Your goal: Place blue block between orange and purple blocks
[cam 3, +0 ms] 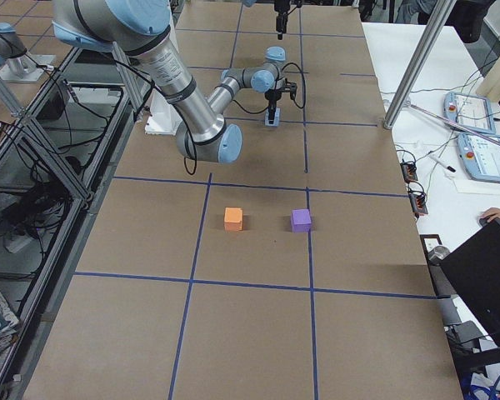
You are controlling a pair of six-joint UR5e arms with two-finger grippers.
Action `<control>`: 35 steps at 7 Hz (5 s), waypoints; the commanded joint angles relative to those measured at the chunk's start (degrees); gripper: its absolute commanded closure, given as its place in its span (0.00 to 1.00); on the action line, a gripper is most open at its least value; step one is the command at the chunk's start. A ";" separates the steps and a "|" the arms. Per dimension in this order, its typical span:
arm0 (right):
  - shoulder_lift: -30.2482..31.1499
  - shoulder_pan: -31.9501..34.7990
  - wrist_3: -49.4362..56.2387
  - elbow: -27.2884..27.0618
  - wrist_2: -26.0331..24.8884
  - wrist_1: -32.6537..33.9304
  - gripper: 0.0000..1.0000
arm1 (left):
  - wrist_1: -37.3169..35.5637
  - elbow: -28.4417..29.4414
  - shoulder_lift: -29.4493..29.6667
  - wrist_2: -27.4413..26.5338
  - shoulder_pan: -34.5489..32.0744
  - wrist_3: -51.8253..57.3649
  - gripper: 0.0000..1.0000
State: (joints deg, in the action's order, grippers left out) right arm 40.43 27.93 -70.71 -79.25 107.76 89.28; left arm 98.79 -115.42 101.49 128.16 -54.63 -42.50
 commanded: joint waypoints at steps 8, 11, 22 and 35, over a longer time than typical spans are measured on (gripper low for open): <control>44.77 23.46 19.35 -33.17 12.63 -2.25 0.97 | 0.09 -0.24 -0.42 -0.19 -0.04 -0.13 0.00; 47.63 24.45 22.10 -26.61 14.14 -6.81 0.97 | 0.09 -0.94 -0.51 -0.19 -0.04 -0.48 0.00; 49.39 24.36 24.21 -20.77 14.32 -9.21 0.00 | 0.00 -1.56 -0.68 -0.37 -0.04 -0.48 0.00; 60.90 64.70 74.75 -26.66 29.00 0.81 0.00 | -18.27 19.27 -11.78 10.97 -38.60 58.93 0.00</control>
State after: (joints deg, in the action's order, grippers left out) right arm 101.31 92.04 3.42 -105.90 137.10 89.57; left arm 89.66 -97.16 87.47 138.30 -90.21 14.85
